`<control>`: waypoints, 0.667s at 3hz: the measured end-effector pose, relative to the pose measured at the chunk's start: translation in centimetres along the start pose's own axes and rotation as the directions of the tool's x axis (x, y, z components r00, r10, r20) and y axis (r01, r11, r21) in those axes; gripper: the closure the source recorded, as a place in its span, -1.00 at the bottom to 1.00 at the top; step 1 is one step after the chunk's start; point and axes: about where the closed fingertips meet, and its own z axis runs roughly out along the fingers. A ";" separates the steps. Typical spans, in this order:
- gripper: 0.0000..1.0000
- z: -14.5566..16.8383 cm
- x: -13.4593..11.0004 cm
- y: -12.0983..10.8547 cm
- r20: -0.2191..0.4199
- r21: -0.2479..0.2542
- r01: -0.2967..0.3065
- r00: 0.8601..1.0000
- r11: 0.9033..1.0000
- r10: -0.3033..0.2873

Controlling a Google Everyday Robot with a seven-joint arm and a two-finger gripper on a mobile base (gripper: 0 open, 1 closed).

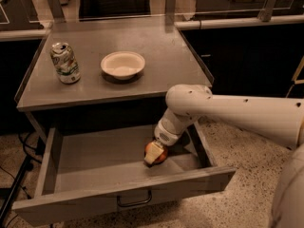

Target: Place orange into top drawer

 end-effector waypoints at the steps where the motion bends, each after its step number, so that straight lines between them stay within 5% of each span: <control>1: -1.00 0.0 0.0 0.0 0.000 0.000 0.000 1.000 1.000 0.000; 2: -1.00 0.0 0.0 0.0 0.000 0.000 0.000 1.000 1.000 0.000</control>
Offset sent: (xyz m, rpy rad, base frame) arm 0.0000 0.0000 0.0000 0.0000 0.0000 0.0000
